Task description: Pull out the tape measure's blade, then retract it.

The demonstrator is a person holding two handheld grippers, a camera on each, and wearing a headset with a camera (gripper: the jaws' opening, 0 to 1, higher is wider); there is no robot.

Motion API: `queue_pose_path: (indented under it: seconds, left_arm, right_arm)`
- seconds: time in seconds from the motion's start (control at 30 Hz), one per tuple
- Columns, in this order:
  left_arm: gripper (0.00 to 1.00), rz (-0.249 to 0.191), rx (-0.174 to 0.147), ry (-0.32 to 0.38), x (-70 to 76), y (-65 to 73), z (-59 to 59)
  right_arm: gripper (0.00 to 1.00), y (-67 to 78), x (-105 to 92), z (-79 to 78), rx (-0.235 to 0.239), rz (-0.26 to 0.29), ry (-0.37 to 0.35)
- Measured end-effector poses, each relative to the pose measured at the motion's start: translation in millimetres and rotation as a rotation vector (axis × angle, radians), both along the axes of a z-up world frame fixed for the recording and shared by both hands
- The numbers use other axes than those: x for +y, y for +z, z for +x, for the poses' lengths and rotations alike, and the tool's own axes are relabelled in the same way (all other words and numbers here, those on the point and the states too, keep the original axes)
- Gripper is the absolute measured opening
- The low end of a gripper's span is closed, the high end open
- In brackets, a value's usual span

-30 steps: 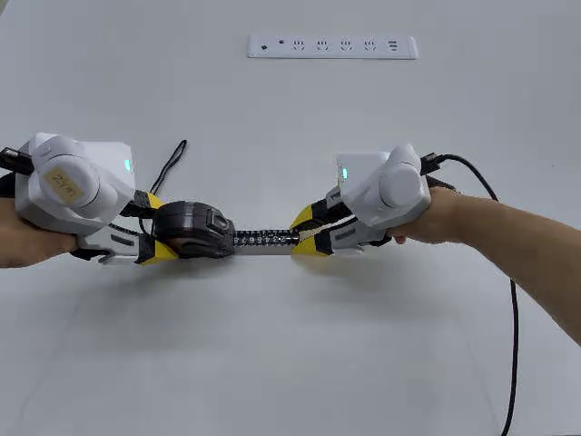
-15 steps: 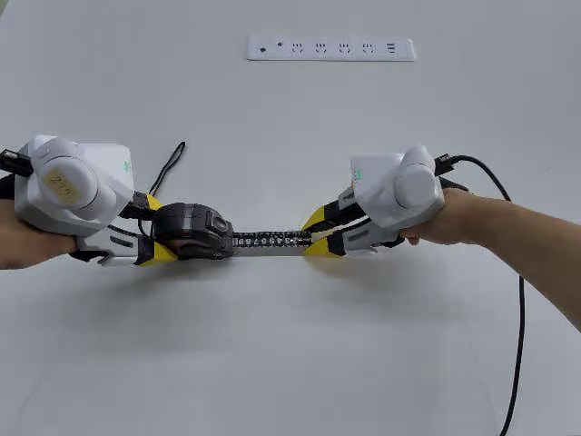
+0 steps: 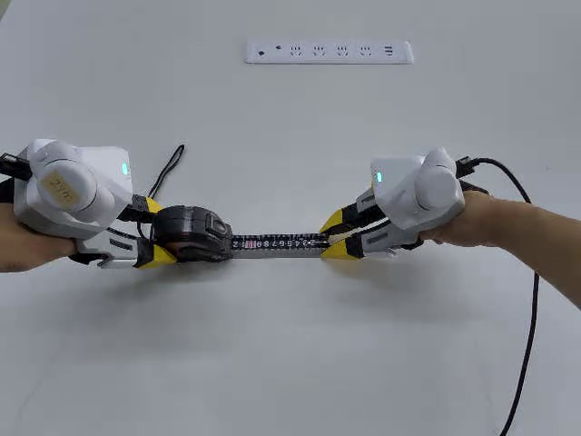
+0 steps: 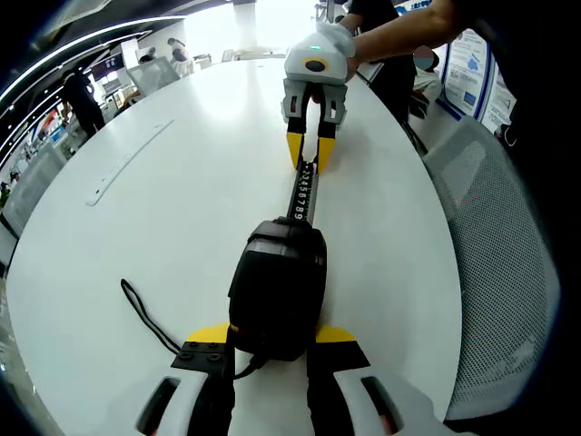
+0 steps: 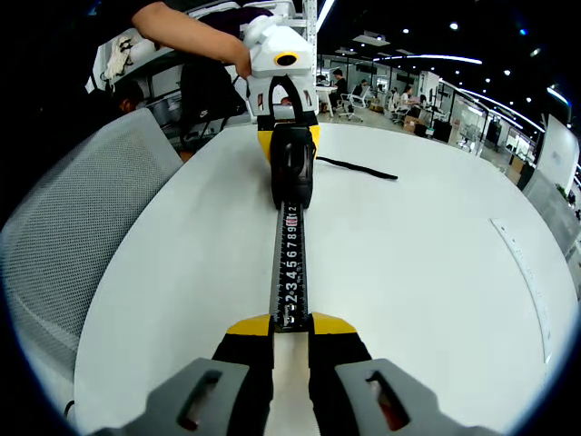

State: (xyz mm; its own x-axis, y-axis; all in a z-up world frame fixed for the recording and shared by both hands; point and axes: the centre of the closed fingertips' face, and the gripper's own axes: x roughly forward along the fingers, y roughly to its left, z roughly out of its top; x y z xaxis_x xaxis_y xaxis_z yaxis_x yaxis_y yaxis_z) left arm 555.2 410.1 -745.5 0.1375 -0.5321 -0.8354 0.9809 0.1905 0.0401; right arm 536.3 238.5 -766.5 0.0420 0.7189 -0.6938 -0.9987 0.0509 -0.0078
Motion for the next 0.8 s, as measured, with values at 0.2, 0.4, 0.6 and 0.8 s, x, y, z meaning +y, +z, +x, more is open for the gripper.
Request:
queue_pose_path:
  seconds: [0.2,0.4,0.6,0.8]
  left_arm:
    - [0.27,-0.002,0.001,0.002,0.2,-0.1,1.0]
    - [0.27,-0.002,0.003,0.001,0.4,-0.3,1.0]
    - [0.27,-0.004,0.004,0.001,1.2,-0.7,1.5]
    - [0.27,-0.005,0.004,0.0,1.2,-0.6,0.9]
  right_arm:
    - [0.12,-0.4,-5.1,0.9,0.0,-0.005,-0.002]
    - [0.12,-0.8,-13.6,1.2,0.003,-0.01,-0.009]
    - [0.12,0.0,-25.6,0.6,0.004,-0.02,-0.024]
    - [0.12,-0.2,-35.2,-1.9,0.003,-0.03,-0.033]
